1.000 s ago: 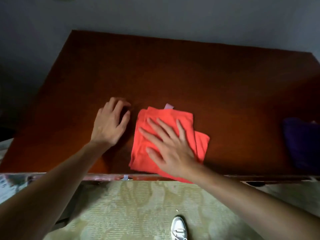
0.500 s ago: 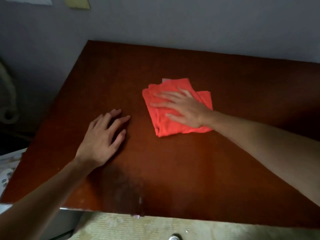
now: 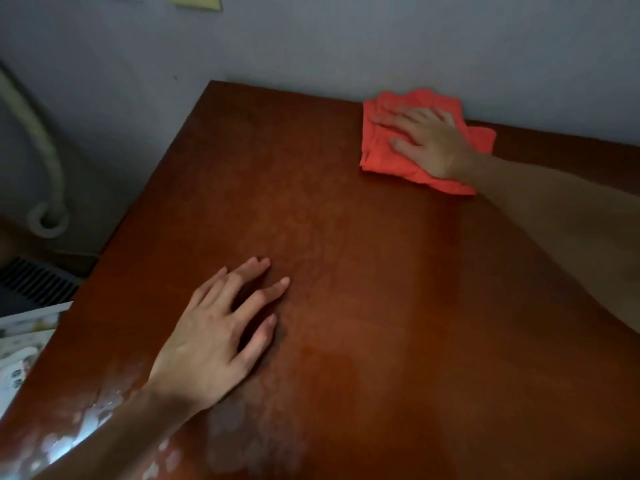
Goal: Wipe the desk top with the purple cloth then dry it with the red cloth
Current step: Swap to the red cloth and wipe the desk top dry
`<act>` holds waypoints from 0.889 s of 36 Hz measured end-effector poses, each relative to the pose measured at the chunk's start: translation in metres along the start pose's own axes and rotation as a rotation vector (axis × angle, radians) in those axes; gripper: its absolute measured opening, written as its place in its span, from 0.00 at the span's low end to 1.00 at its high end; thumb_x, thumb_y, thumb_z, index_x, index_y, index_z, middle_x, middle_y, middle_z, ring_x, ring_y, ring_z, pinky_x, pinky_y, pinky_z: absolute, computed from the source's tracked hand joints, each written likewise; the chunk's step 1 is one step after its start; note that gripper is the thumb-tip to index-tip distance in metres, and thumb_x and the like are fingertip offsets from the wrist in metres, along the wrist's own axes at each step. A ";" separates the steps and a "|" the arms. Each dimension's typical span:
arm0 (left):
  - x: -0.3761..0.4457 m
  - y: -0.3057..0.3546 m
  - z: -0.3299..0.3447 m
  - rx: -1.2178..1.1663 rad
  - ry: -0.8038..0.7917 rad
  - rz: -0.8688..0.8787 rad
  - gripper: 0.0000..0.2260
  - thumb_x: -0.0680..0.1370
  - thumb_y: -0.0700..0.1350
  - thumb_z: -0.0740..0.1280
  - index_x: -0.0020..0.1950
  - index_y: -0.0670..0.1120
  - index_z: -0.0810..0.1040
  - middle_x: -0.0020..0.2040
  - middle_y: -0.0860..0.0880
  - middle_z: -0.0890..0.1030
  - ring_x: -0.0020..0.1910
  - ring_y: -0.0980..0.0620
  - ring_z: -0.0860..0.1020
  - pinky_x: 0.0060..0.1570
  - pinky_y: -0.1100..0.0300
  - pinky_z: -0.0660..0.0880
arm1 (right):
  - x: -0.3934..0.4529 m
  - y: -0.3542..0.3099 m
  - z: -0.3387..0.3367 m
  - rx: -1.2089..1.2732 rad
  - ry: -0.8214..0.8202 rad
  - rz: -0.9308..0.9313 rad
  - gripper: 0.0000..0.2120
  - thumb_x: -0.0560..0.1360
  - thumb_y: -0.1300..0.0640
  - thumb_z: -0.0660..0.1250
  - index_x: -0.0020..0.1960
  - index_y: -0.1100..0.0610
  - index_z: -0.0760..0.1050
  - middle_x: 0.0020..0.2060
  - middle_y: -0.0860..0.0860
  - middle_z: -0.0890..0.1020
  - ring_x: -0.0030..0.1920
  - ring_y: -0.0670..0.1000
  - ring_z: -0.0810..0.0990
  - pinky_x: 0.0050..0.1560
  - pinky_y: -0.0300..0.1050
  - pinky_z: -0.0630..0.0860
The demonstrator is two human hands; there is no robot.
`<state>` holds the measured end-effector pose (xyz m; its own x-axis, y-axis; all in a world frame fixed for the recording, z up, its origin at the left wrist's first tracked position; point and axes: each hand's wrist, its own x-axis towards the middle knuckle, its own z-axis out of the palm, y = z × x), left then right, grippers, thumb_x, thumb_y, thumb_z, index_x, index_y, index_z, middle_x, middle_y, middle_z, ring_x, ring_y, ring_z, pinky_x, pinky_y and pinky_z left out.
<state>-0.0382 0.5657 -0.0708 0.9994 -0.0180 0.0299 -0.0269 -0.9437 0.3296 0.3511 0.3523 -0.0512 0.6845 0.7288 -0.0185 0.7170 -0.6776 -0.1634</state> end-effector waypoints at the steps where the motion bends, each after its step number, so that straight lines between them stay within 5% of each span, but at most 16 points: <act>1: 0.000 0.000 0.000 0.001 0.002 0.004 0.22 0.84 0.57 0.52 0.78 0.56 0.67 0.79 0.51 0.64 0.81 0.54 0.56 0.78 0.50 0.52 | -0.001 -0.001 0.001 0.015 0.014 0.024 0.34 0.74 0.33 0.44 0.79 0.38 0.60 0.81 0.45 0.61 0.79 0.54 0.61 0.77 0.64 0.51; 5: -0.001 0.001 0.001 -0.006 0.016 0.007 0.22 0.84 0.57 0.51 0.77 0.56 0.67 0.78 0.51 0.65 0.80 0.54 0.56 0.78 0.50 0.53 | -0.006 -0.012 0.011 0.040 0.108 0.239 0.25 0.83 0.39 0.51 0.80 0.38 0.59 0.82 0.45 0.59 0.81 0.53 0.57 0.78 0.66 0.47; 10: 0.000 -0.001 0.002 -0.024 0.034 0.013 0.23 0.83 0.58 0.52 0.77 0.56 0.68 0.78 0.50 0.65 0.80 0.52 0.58 0.78 0.51 0.54 | -0.040 -0.051 0.021 0.057 0.104 0.418 0.26 0.84 0.40 0.50 0.81 0.41 0.57 0.83 0.46 0.55 0.82 0.52 0.52 0.78 0.67 0.42; 16: -0.001 -0.001 0.002 -0.089 0.071 0.013 0.21 0.84 0.55 0.52 0.75 0.55 0.70 0.75 0.50 0.67 0.78 0.51 0.60 0.76 0.50 0.56 | -0.127 -0.130 0.041 0.043 0.124 0.345 0.25 0.84 0.39 0.51 0.80 0.41 0.59 0.82 0.46 0.57 0.82 0.51 0.53 0.78 0.66 0.42; 20: -0.004 -0.001 -0.003 -0.213 0.177 0.015 0.18 0.83 0.51 0.55 0.70 0.51 0.74 0.69 0.48 0.72 0.70 0.47 0.71 0.67 0.47 0.68 | -0.200 -0.200 0.058 0.011 0.129 0.284 0.31 0.78 0.35 0.44 0.80 0.40 0.60 0.82 0.45 0.59 0.81 0.50 0.56 0.78 0.66 0.45; 23: -0.016 -0.004 -0.009 -0.199 0.251 0.012 0.17 0.82 0.50 0.57 0.67 0.50 0.77 0.66 0.46 0.74 0.65 0.44 0.75 0.61 0.42 0.72 | -0.253 -0.255 0.068 0.000 0.158 0.217 0.30 0.79 0.36 0.48 0.79 0.41 0.63 0.81 0.45 0.61 0.81 0.50 0.59 0.78 0.68 0.49; 32: -0.062 -0.061 -0.038 0.022 0.050 -0.009 0.23 0.80 0.56 0.53 0.71 0.52 0.74 0.71 0.45 0.70 0.67 0.42 0.72 0.66 0.43 0.66 | -0.320 -0.315 0.077 -0.009 0.064 0.011 0.29 0.81 0.37 0.53 0.81 0.38 0.56 0.83 0.43 0.54 0.83 0.48 0.52 0.77 0.68 0.49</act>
<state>-0.0995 0.6370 -0.0570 0.9972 0.0068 0.0746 -0.0167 -0.9508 0.3094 -0.1039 0.3395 -0.0698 0.6993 0.7135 0.0424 0.7102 -0.6868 -0.1550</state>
